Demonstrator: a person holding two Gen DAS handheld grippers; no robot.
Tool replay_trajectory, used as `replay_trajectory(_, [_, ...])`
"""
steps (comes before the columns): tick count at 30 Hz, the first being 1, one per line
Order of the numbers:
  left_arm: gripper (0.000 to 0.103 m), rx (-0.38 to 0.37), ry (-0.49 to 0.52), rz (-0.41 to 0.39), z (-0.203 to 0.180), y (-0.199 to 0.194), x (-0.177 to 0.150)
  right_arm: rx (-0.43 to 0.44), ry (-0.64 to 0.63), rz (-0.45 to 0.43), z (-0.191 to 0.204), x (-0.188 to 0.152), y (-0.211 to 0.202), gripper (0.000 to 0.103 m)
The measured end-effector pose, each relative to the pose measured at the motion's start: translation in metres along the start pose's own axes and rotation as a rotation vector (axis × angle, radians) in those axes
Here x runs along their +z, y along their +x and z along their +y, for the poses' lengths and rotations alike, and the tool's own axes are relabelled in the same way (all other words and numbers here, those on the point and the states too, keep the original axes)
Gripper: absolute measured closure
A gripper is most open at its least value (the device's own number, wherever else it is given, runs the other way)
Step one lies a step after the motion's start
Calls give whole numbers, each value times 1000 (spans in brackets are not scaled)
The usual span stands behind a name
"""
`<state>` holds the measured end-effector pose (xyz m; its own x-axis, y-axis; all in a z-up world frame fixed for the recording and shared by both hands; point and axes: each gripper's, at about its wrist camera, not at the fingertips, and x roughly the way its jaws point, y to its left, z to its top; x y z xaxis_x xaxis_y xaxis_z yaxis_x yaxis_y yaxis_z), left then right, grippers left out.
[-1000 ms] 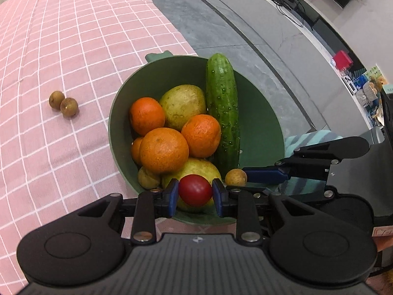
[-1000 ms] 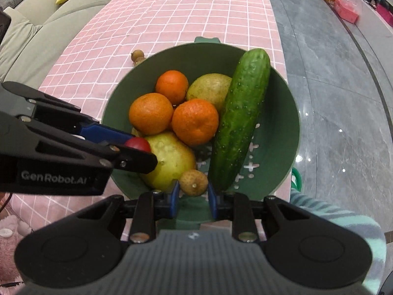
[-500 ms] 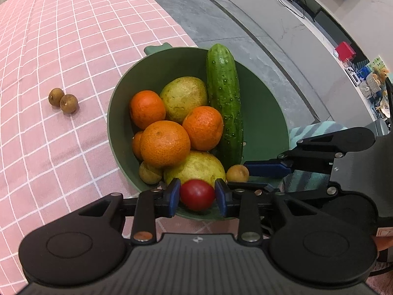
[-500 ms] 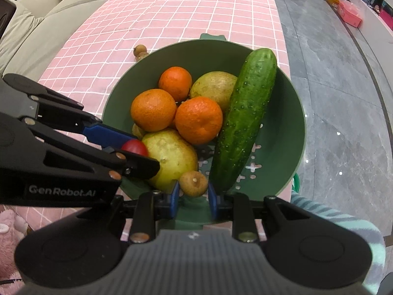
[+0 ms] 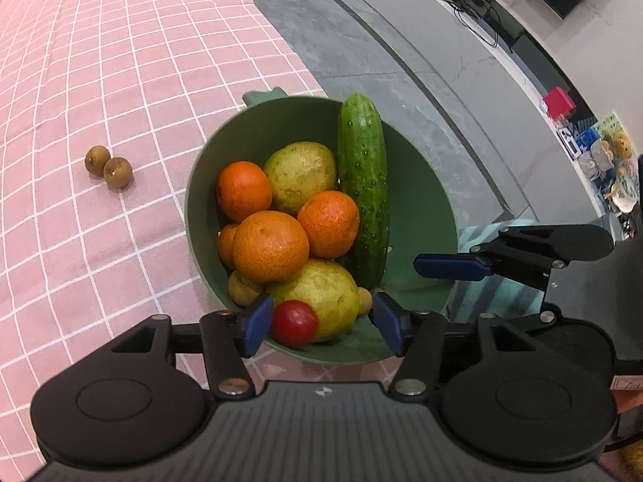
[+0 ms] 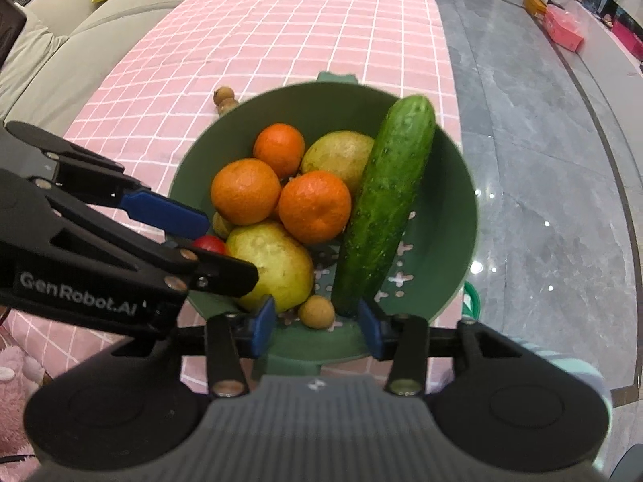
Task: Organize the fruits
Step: 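Open the left tool to drop the tomato while the right tool releases the kiwi into the colander, then move both open tools back to the last two brown kiwis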
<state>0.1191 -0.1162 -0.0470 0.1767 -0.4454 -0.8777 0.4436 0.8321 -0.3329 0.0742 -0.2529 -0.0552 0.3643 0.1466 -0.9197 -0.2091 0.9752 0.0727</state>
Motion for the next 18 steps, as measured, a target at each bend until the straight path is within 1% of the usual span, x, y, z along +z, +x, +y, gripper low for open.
replay_trajectory(4, [35, -10, -14, -33, 2, -12, 4, -11, 9, -46, 0, 5, -13, 50])
replay_trajectory(8, [35, -7, -32, -87, 8, -28, 8, -19, 25, -120, 3, 11, -29, 50])
replay_trajectory(10, [35, 7, -36, -128, 11, -37, 10, -23, 29, -161, 5, 15, -37, 50])
replay_trajectory(13, [35, 33, -26, -209, 15, -52, 12, -35, 33, -233, 10, 21, -48, 47])
replay_trajectory(15, [35, 55, -26, -262, 19, -62, 13, -40, 38, -279, 13, 25, -54, 47])
replay_trajectory(18, [35, 81, -43, -330, 28, -75, 13, -44, 44, -326, 18, 33, -60, 47])
